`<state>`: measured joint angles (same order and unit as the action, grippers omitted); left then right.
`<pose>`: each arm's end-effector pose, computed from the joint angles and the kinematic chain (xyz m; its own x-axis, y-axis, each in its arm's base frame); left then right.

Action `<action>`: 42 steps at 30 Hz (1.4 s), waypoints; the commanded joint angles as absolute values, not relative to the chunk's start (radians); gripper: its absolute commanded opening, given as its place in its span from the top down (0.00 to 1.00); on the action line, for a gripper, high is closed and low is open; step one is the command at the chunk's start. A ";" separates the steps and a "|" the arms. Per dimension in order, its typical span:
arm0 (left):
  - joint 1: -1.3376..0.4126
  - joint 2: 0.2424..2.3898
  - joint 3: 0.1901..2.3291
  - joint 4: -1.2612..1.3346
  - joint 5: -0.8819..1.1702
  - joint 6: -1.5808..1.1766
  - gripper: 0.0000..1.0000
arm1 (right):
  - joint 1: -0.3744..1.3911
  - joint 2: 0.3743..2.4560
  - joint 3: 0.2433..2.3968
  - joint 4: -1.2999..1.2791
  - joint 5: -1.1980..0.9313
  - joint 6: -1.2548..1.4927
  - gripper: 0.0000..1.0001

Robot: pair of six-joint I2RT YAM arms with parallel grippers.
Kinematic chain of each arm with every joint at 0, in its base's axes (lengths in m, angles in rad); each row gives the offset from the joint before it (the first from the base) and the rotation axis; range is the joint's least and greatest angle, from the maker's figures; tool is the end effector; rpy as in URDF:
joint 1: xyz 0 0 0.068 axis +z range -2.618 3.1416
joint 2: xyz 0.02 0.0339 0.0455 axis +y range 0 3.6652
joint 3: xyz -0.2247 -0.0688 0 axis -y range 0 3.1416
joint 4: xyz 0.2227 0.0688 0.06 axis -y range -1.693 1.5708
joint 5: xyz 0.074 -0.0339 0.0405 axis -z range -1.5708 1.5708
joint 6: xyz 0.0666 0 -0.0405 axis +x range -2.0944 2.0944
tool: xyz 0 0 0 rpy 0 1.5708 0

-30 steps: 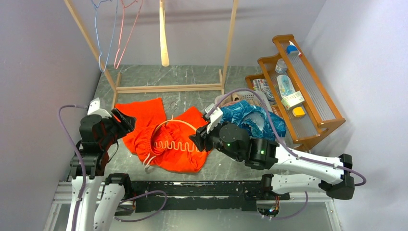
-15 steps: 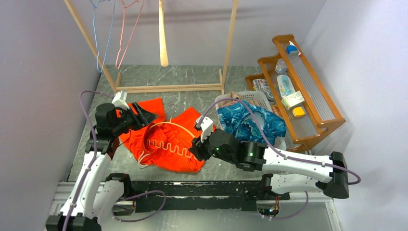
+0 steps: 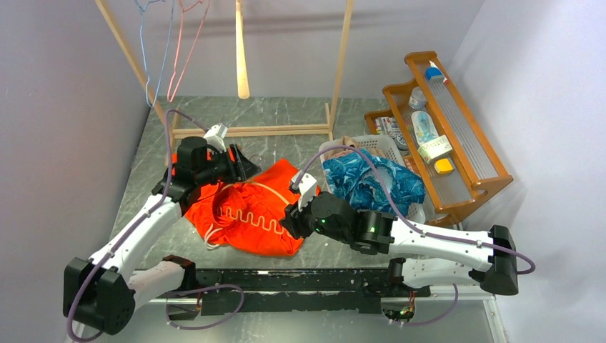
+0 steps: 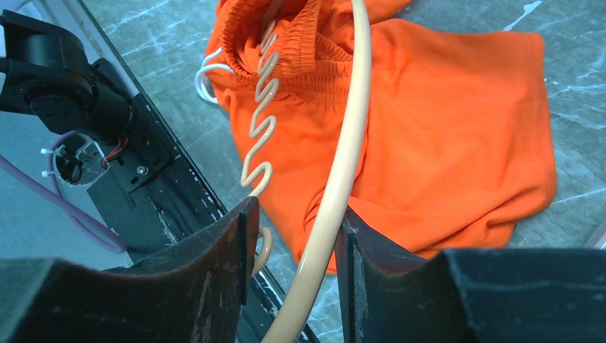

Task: Remove the shorts from the hanger

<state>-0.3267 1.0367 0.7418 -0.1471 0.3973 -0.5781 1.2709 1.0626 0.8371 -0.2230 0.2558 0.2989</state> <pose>0.2366 -0.1074 0.2417 -0.6820 -0.3009 -0.6666 0.3039 0.7124 -0.6325 0.0946 0.2490 0.2585 -0.3748 -0.2476 -0.8935 -0.7812 0.6033 0.1605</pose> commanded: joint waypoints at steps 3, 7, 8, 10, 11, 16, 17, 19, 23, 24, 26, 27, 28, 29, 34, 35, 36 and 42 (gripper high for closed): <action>-0.372 1.091 0.794 -0.101 0.443 -0.474 0.49 | 1.266 1.074 0.805 -0.215 0.230 0.304 1.00; -0.378 1.088 0.788 -0.116 0.512 -0.424 0.58 | 1.263 1.080 0.804 -0.207 0.230 0.310 1.00; -0.379 1.089 0.790 -0.134 0.520 -0.411 0.59 | 1.261 1.082 0.805 -0.206 0.229 0.309 1.00; -0.380 1.091 0.791 -0.162 0.529 -0.388 0.64 | 1.258 1.085 0.808 -0.205 0.227 0.309 1.00; -0.380 1.089 0.790 -0.170 0.528 -0.382 0.69 | 1.257 1.088 0.810 -0.206 0.225 0.308 1.00; -0.380 1.066 0.785 -0.177 0.497 -0.377 0.93 | 1.252 1.095 0.823 -0.212 0.227 0.309 1.00; -0.380 1.058 0.788 -0.173 0.484 -0.377 0.93 | 1.250 1.096 0.827 -0.218 0.223 0.311 1.00; -0.380 1.032 0.798 -0.165 0.462 -0.377 0.93 | 1.245 1.091 0.832 -0.226 0.199 0.312 1.00; -0.382 1.002 0.846 -0.190 0.460 -0.379 0.93 | 1.203 1.073 0.860 -0.250 0.090 0.323 0.81; -0.382 0.991 0.852 -0.199 0.458 -0.382 0.93 | 1.183 1.068 0.866 -0.257 0.055 0.333 0.76; -0.386 0.967 0.855 -0.212 0.449 -0.381 0.93 | 1.133 1.059 0.869 -0.257 -0.022 0.350 0.62; -0.386 0.954 0.854 -0.220 0.440 -0.379 0.93 | 1.102 1.059 0.871 -0.262 -0.085 0.358 0.47; -0.388 0.941 0.853 -0.229 0.422 -0.377 0.93 | 1.076 1.062 0.881 -0.271 -0.137 0.362 0.40; -0.388 0.929 0.853 -0.240 0.401 -0.377 0.93 | 1.049 1.071 0.899 -0.295 -0.184 0.360 0.36; -0.393 0.888 0.837 -0.252 0.336 -0.333 0.93 | 1.016 1.139 1.011 -0.443 -0.272 0.325 0.24; -0.394 0.885 0.833 -0.249 0.329 -0.331 0.93 | 1.016 1.148 1.035 -0.454 -0.275 0.325 0.23; -0.395 0.884 0.831 -0.245 0.319 -0.335 0.93 | 1.016 1.155 1.046 -0.464 -0.278 0.327 0.23; -0.414 0.871 0.828 -0.251 0.209 -0.343 0.93 | 1.016 1.212 1.087 -0.520 -0.319 0.363 0.27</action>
